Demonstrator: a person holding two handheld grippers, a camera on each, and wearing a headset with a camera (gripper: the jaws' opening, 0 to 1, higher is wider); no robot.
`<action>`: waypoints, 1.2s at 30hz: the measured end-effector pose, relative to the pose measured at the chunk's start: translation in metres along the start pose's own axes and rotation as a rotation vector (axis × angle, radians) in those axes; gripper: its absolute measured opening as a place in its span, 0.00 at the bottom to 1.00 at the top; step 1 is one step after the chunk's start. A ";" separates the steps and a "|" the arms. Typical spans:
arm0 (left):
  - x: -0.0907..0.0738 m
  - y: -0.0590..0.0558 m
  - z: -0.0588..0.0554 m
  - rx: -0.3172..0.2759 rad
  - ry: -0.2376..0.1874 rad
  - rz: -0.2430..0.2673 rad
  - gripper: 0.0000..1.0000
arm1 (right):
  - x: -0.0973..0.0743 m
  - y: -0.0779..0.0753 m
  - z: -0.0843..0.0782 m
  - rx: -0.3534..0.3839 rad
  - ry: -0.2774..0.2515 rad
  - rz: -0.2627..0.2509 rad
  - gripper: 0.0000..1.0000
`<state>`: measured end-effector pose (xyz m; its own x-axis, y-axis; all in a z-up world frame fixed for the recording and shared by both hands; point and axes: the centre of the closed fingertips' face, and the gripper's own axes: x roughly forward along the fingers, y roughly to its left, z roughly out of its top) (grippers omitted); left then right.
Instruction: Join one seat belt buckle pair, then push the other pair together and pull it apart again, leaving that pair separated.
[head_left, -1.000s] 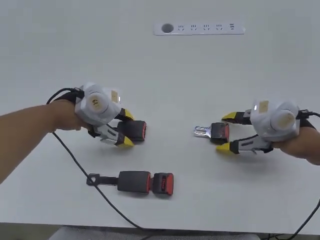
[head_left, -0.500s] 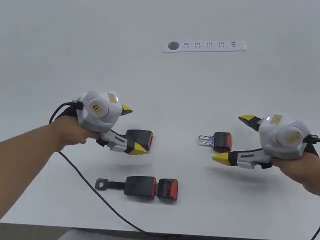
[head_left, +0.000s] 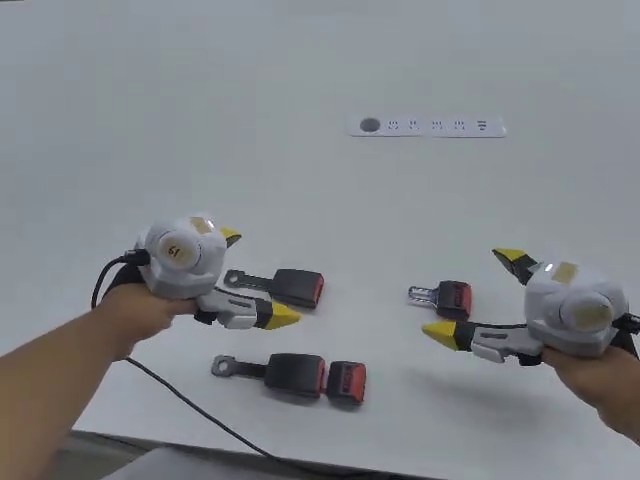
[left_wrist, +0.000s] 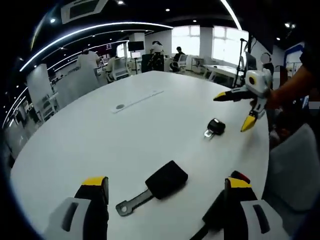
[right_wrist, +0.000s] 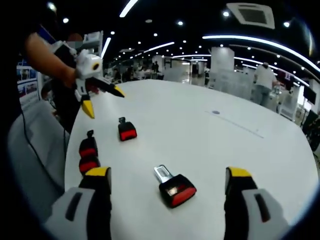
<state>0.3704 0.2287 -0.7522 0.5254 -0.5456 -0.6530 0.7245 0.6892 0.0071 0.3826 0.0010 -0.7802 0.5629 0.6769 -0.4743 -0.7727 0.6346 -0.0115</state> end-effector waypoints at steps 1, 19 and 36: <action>-0.003 -0.001 0.000 -0.002 -0.006 0.002 0.99 | -0.001 0.002 0.000 0.000 -0.002 0.002 0.96; -0.041 -0.031 -0.016 0.045 -0.070 -0.060 1.00 | -0.036 0.058 -0.002 -0.058 0.003 -0.011 0.99; -0.065 -0.051 -0.043 0.028 -0.102 -0.092 1.00 | -0.069 0.073 -0.005 -0.031 0.008 -0.103 1.00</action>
<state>0.2806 0.2498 -0.7428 0.4982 -0.6523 -0.5713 0.7830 0.6215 -0.0269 0.2857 -0.0015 -0.7530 0.6377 0.6056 -0.4760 -0.7197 0.6887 -0.0879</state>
